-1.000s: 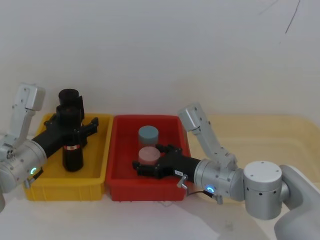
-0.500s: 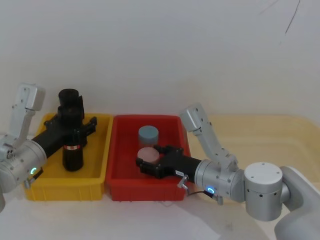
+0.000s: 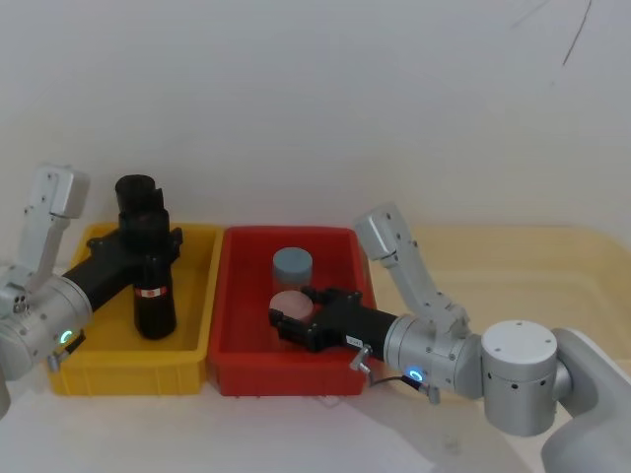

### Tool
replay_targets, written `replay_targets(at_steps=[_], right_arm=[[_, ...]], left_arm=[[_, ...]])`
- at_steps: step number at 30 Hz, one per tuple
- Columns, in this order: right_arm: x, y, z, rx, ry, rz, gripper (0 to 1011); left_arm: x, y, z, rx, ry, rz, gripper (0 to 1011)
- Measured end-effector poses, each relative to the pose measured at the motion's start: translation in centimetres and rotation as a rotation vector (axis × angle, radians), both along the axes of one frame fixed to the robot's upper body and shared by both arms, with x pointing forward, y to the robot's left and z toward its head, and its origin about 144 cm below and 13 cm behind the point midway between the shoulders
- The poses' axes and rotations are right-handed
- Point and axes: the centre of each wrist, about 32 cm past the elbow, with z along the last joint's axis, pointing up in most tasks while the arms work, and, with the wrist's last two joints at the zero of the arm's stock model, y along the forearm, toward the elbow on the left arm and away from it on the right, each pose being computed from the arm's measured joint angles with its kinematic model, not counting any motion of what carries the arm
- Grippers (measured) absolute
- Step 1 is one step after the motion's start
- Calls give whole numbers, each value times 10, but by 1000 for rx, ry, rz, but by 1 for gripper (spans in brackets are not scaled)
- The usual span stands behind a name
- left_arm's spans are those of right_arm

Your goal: Pick up the garbage bag with the one hand and transfer it to the other hand.

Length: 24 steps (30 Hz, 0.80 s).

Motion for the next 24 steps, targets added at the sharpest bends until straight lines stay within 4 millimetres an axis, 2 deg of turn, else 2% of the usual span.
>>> replay_targets(at_steps=[12,24], right_arm=[[0,0,0,0,-1,-1,655],[0,0,0,0,-1,-1,655]], left_arm=[[0,0,0,0,0,0,439],[0,0,0,0,0,0,437]])
